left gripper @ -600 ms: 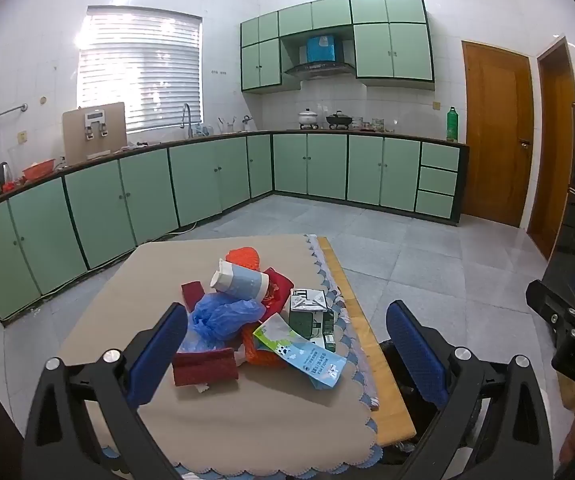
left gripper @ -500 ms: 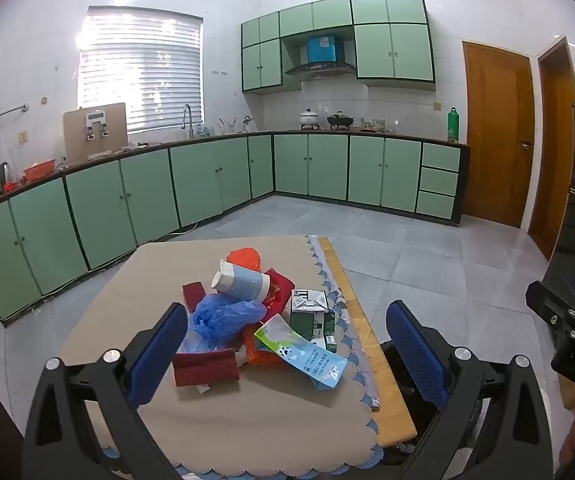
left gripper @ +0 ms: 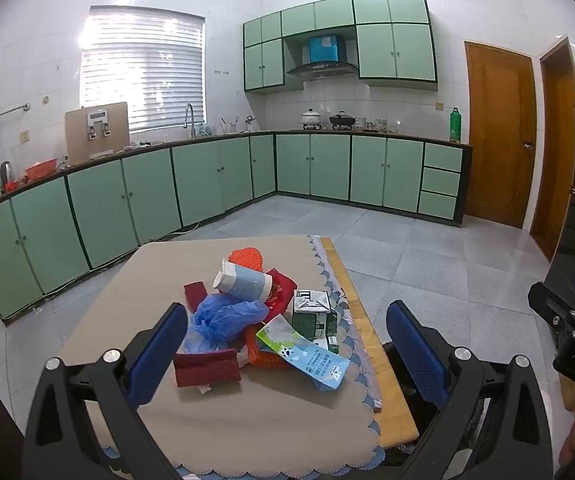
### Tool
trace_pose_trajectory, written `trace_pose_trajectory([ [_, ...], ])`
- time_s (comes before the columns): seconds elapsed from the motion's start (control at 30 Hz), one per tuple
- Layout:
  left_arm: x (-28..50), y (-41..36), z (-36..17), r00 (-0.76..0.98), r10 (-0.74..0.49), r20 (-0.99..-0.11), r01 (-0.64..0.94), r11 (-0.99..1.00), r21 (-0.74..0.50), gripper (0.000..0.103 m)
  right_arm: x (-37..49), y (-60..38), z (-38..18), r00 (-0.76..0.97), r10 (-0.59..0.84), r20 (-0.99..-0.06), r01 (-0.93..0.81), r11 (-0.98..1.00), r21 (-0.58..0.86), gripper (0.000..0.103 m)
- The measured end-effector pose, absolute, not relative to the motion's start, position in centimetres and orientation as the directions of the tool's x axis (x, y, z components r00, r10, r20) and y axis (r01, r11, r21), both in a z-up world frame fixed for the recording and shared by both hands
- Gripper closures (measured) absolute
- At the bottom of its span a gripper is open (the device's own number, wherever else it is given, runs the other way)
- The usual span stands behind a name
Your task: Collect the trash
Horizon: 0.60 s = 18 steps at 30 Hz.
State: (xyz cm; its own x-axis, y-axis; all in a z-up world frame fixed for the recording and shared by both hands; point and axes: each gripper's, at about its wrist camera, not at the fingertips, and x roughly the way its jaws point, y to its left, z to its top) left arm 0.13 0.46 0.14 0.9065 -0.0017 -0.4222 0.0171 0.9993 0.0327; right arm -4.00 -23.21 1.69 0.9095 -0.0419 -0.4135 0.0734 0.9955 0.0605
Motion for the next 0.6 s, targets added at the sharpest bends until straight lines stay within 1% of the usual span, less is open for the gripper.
trace_pose_trajectory([
  [0.6,-0.22,0.31,0.63,0.908,0.002,-0.419,0.013,0.999,0.034,0.006,-3.69,-23.27,1.58,0.911,-0.041,-0.411,0.074,0.995,0.064,0.005],
])
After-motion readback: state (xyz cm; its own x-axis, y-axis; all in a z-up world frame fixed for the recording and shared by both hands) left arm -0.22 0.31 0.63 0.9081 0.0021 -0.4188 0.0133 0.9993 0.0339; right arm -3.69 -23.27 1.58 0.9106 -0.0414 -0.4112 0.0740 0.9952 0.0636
